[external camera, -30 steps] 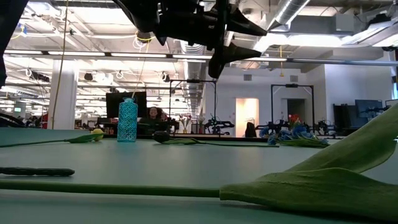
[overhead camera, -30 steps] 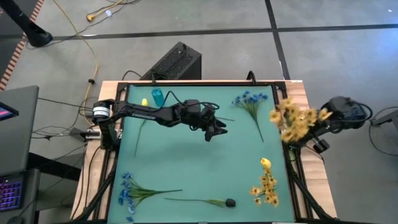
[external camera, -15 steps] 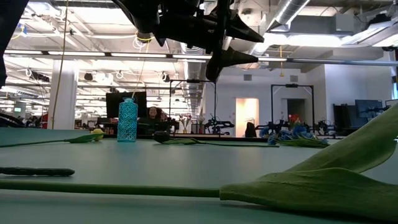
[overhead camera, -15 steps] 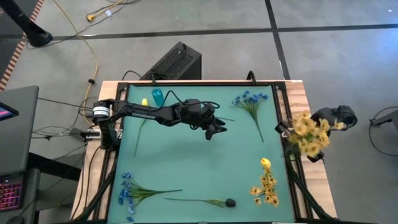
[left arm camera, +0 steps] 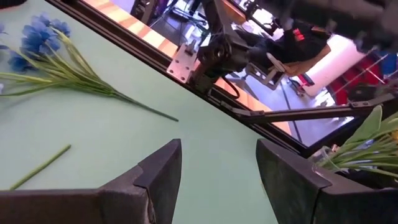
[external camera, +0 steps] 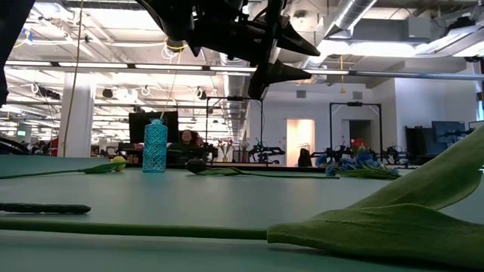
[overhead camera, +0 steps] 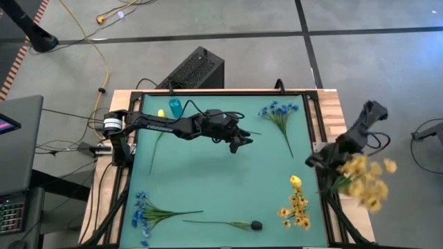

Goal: Sort flowers into vase by color
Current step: Put the yellow flower into the transparent vase

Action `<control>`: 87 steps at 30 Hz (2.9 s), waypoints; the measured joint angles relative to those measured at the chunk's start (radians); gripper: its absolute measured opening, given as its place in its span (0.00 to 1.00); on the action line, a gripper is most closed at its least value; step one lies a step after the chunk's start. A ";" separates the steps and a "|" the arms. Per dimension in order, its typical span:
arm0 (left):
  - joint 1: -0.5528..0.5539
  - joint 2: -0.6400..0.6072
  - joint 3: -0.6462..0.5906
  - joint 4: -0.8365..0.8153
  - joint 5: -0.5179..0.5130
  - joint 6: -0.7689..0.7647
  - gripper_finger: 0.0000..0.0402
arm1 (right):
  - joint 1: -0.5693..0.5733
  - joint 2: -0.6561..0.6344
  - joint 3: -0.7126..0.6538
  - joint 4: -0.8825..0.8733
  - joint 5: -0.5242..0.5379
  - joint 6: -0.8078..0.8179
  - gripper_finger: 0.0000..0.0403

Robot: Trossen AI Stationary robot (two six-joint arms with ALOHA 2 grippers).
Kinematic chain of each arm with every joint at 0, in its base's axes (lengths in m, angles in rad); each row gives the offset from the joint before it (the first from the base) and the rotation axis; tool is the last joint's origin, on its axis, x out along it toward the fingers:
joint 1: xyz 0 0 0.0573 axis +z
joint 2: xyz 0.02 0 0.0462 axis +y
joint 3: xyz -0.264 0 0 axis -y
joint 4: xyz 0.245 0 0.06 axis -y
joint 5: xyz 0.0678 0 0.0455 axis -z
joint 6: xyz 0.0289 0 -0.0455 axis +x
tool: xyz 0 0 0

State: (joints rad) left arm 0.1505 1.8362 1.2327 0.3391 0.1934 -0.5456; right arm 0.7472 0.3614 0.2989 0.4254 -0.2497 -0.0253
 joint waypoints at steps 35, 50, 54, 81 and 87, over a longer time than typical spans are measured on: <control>0.000 0.000 0.000 -0.009 -0.022 0.011 0.48 | 0.449 0.373 -0.001 0.242 0.521 -0.143 0.11; -0.058 0.000 0.000 0.041 -0.024 0.095 0.48 | 0.474 0.434 -0.001 0.261 0.594 -0.192 0.11; -0.132 0.000 0.000 0.053 -0.044 0.209 0.48 | 0.474 0.454 -0.001 0.275 0.635 -0.193 0.11; -0.351 0.000 0.000 0.129 -0.149 0.522 0.48 | 0.578 0.538 -0.001 0.295 0.860 -0.236 0.11; -0.351 0.000 0.000 0.126 -0.155 0.518 0.48 | 0.603 0.542 -0.023 0.325 0.945 -0.239 0.11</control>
State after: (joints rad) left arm -0.2005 1.8366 1.2331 0.4650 0.0387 -0.0274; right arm 1.3507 0.9035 0.2756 0.7503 0.6951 -0.2642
